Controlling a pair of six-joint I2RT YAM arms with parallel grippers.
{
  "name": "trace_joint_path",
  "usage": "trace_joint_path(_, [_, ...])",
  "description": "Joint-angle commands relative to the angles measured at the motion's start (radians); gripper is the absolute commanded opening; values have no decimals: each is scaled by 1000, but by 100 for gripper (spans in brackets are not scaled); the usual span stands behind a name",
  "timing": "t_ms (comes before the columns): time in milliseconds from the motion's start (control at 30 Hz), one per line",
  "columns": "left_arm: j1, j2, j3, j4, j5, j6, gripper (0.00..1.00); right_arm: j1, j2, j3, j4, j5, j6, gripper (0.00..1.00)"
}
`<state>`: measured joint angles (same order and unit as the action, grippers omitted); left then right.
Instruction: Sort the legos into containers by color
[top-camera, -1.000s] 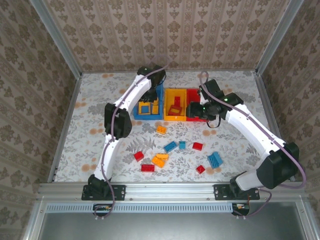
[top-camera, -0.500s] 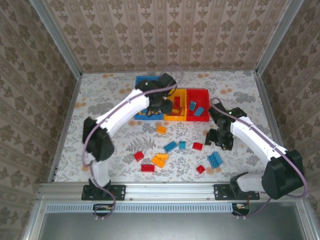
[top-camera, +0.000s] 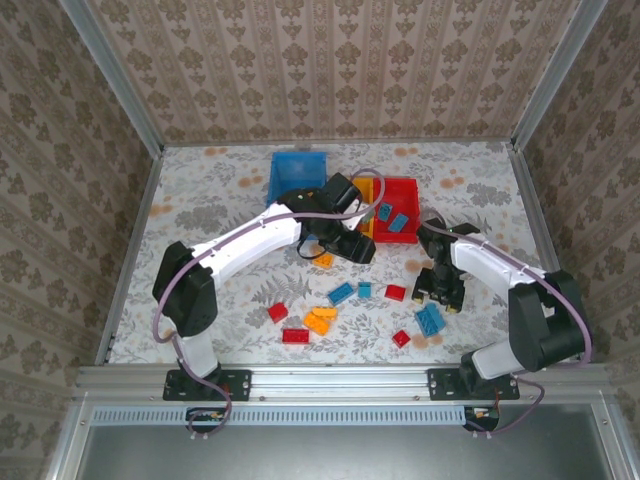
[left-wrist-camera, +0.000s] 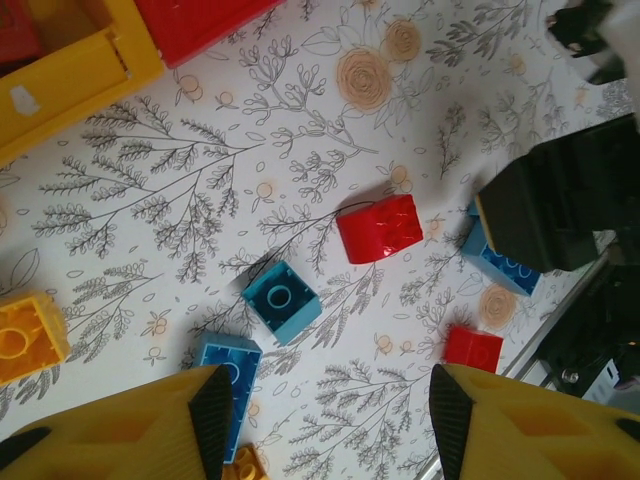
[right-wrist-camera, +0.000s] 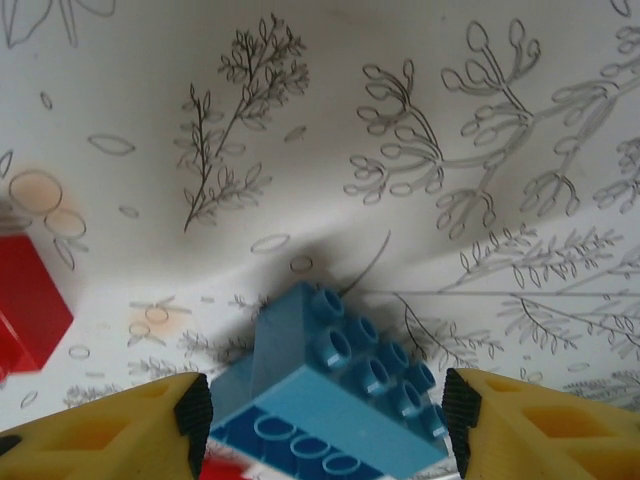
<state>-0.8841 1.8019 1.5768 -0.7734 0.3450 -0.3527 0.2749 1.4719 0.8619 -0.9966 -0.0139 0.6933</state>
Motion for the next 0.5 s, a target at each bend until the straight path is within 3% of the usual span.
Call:
trace_joint_path(0, [-4,5,23,20,31,20,57,-8,42,-17,27,6,24,62])
trace_joint_path(333, [-1,12,34,12,32,15,56,-99,14,-40,-17,83,42,49])
trace_joint_path(467, [0,20,42,13,31,7,56,-161,-59,-49,-22,93,54,49])
